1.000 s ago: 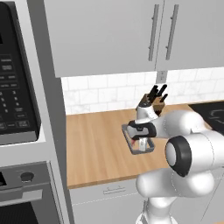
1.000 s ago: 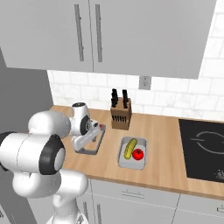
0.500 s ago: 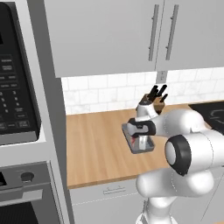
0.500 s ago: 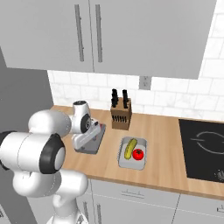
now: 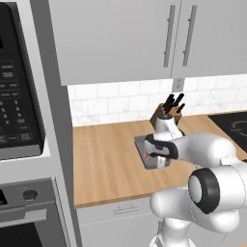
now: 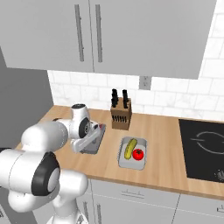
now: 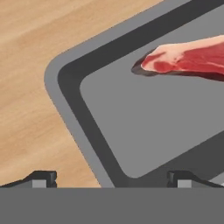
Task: Take the meat container that has the steak and place it on the second highest rack of the freezer. Then take the vegetable container that has the tomato and cucumber and place it on the highest rack of the freezer.
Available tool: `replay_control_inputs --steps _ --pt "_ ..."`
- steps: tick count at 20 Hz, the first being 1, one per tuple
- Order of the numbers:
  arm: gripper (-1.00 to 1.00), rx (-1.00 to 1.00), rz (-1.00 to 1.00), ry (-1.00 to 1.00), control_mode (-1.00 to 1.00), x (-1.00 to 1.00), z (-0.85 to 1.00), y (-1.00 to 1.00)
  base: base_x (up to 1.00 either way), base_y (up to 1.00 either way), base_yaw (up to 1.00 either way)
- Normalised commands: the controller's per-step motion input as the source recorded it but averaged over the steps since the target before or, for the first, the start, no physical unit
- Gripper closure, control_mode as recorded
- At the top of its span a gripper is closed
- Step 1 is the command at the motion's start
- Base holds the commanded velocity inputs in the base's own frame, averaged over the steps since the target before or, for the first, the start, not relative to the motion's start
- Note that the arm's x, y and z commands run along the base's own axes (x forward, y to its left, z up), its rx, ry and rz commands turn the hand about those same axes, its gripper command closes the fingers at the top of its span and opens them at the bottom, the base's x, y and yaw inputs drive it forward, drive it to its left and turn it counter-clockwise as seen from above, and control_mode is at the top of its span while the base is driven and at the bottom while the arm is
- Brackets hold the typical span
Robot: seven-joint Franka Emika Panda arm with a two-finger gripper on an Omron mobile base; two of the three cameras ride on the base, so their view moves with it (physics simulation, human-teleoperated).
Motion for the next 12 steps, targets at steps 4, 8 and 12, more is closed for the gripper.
replay_control_inputs --steps 4,8,12 --pt "-1.00 0.00 0.00 0.00 -1.00 0.00 -0.29 0.01 0.00 0.00 0.00" --pt "-1.00 0.00 0.00 0.00 -1.00 0.00 -0.21 0.08 0.00 0.00 0.00" --pt "-1.00 0.00 0.00 0.00 -1.00 0.06 -0.08 0.08 0.00 0.00 0.00"
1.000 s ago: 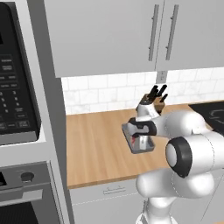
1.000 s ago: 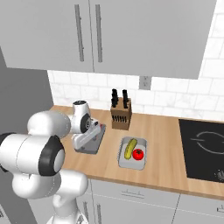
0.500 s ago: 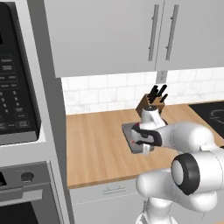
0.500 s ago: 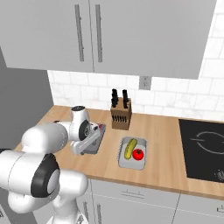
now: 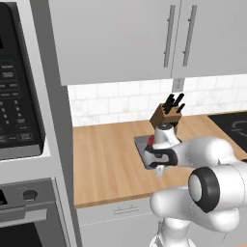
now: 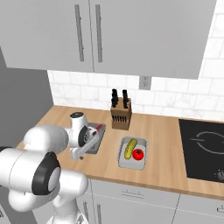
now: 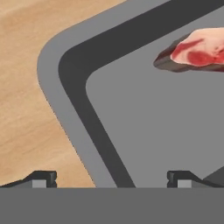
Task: Take the meat container that has the steak and place it on the second highest rack of the freezer. Then take the vegetable container that has the tomato and cucumber and place it on the highest rack of the freezer.
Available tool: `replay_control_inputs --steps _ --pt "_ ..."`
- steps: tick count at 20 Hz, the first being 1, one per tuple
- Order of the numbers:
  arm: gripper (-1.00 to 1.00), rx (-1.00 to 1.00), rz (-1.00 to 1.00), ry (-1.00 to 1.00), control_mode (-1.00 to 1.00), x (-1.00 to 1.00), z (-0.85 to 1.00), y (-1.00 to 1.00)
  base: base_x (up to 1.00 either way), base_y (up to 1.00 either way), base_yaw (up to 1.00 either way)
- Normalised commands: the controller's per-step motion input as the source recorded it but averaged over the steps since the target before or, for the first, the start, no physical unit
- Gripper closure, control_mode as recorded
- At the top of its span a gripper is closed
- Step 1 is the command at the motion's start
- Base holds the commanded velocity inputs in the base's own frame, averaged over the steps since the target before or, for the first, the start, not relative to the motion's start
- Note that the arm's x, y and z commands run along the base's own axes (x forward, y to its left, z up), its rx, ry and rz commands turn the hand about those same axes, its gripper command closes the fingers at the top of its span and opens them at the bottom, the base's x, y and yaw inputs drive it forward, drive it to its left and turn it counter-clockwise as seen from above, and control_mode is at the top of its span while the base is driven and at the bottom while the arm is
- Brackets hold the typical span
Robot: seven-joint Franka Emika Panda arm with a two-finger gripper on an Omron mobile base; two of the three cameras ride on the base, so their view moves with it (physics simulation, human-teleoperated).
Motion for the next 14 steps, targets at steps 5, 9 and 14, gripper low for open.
replay_control_inputs --steps 5,9,14 --pt "-1.00 0.00 0.00 0.00 -1.00 0.13 -0.01 0.09 0.00 0.00 0.00" --pt "-1.00 0.00 0.00 0.00 -1.00 0.26 0.00 0.01 0.00 0.00 0.00" --pt "-1.00 0.00 0.00 0.00 -1.00 0.19 -0.18 0.00 0.00 0.00 0.00"
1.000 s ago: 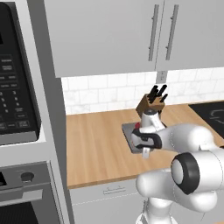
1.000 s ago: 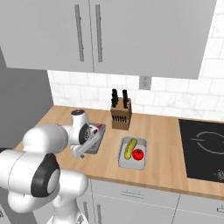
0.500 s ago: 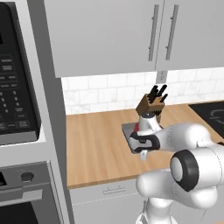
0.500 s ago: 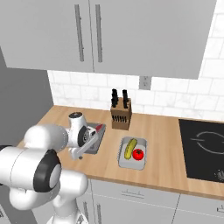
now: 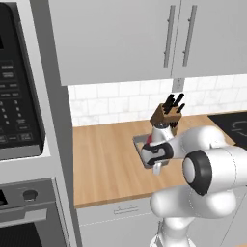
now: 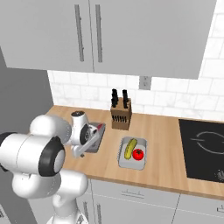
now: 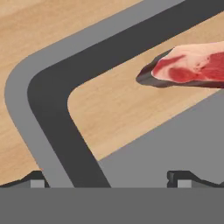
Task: Take the meat container that has the steak and place it on the second highest rack of the freezer. Then take the vegetable container that has the tomato and cucumber and place it on the highest rack of the freezer.
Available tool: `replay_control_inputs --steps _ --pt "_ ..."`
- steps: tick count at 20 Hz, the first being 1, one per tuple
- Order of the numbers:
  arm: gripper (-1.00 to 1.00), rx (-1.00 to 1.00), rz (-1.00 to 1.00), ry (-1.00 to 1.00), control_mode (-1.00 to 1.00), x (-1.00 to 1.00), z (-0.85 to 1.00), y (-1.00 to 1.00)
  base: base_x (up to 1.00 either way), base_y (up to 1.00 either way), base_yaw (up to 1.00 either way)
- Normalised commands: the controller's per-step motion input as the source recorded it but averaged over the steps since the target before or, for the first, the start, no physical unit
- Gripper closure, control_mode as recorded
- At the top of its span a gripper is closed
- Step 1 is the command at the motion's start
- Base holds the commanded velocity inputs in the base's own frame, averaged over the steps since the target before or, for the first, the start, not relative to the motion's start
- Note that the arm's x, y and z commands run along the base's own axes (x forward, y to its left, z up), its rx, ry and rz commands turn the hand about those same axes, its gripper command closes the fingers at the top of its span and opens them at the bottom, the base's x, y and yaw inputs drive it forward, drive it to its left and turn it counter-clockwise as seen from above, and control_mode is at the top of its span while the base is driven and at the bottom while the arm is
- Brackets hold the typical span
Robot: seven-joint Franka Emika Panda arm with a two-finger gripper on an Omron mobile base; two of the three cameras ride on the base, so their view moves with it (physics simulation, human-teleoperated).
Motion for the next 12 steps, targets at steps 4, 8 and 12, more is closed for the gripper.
replay_control_inputs --steps 4,8,12 --pt "1.00 0.00 0.00 0.00 -1.00 0.00 -0.20 0.00 0.00 0.00 0.00" --pt "1.00 0.00 0.00 0.00 -1.00 0.00 0.00 0.00 0.00 0.00 0.00" --pt "1.00 0.00 0.00 0.00 -1.00 0.00 0.00 0.00 0.00 0.00 0.00"
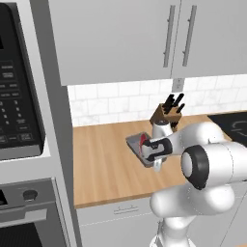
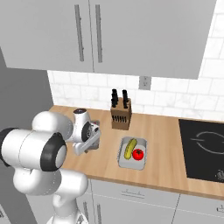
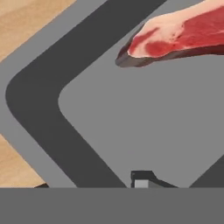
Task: Take the meat container that has the steak and place it on the second highest rack of the freezer. Then take the vegetable container that has the tomato and cucumber and place it on the highest rack of the freezer.
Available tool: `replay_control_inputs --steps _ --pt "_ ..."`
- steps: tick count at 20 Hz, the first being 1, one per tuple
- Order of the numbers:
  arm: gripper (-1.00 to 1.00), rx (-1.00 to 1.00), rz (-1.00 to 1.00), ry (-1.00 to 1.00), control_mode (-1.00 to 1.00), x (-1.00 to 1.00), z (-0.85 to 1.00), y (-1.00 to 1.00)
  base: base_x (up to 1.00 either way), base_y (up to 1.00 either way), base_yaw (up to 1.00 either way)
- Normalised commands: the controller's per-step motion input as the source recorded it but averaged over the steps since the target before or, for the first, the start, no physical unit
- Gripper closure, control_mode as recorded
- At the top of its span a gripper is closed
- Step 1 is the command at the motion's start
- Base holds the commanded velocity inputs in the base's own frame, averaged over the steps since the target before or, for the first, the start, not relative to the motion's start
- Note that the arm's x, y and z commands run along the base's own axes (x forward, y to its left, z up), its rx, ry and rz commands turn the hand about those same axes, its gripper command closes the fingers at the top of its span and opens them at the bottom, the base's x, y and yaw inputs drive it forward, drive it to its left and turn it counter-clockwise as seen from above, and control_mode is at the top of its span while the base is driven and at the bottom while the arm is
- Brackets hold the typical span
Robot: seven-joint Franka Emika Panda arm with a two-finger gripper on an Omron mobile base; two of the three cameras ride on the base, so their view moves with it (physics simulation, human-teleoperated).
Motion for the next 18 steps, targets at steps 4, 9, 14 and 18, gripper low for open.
replay_control_inputs --steps 4,9,14,18 --pt "1.00 0.00 -0.01 -0.04 -1.00 -0.21 0.07 0.00 0.00 0.00 0.00" --pt "1.00 -0.01 -0.09 -0.14 -1.00 -0.47 0.52 0.06 0.00 0.00 0.00" --pt "1.00 0.00 -0.03 -0.16 -1.00 -0.35 0.91 0.22 0.00 0.00 0.00" --pt "1.00 0.00 0.06 -0.10 -1.00 -0.25 0.86 0.01 0.00 0.00 0.00"
